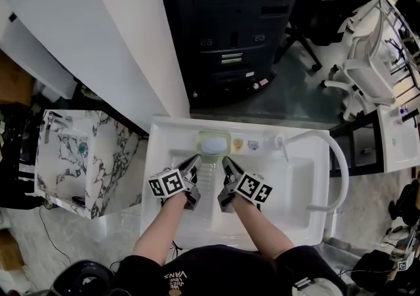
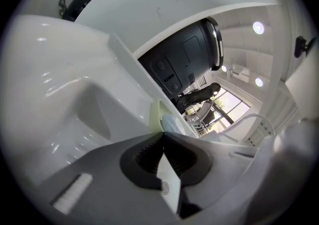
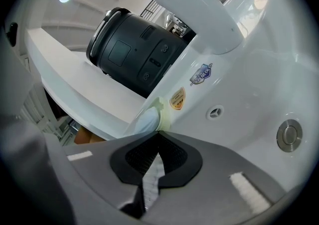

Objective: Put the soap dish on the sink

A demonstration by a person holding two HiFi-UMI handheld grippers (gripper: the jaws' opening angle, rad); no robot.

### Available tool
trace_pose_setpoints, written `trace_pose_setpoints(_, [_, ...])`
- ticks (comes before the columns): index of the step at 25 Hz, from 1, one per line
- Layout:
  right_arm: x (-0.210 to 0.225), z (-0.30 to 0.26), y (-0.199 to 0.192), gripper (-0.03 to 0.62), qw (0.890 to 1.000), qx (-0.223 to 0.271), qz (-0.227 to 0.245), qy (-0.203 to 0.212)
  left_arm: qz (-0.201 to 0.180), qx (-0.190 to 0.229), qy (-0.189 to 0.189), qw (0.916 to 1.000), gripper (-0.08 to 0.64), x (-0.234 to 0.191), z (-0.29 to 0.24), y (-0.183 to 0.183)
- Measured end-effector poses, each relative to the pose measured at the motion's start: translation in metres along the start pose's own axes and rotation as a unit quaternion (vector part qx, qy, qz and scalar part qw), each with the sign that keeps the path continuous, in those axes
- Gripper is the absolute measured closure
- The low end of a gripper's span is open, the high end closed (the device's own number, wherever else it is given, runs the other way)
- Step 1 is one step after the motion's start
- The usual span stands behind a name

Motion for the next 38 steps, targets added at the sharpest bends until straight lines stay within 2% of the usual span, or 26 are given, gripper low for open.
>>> trace_pose_setpoints(4, [0.001,0.001,0.0,0.589,1.0,0.0,-0.003,0.006,0.021,0.002,-0.012,0.9997,0.508,0.001,0.0,-0.003])
trace_pose_setpoints(13, [-0.007,0.011,-0.001,0.589,1.0,0.006,0.012,0.015,0.016,0.009,-0.022,0.9996,0.508,0.007,0.014,0.002])
trace_pose_setpoints(23, [-0.023,0.042,-0.009,0.59,0.998,0.016,0.055,0.024,-0.003,0.024,-0.022,0.9995,0.508,0.022,0.048,0.003])
trace_pose_setpoints(27, [-0.025,0.058,-0.015,0.589,0.996,0.024,0.079,0.023,-0.022,0.028,-0.023,0.9991,0.508,0.028,0.066,0.0])
trace_pose_setpoints(38, [-0.032,0.111,-0.047,0.589,0.993,0.038,0.104,0.027,-0.058,0.031,-0.028,0.9975,0.508,0.052,0.122,-0.02])
Point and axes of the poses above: the fingertips, and each gripper's own axes: z backward along the fingers, x to its right, y out of its top, the point moved 8 cm from there along z, backward along the fingers, and after that the axes turned 11 degrees about -z, right-handed, at the moved point
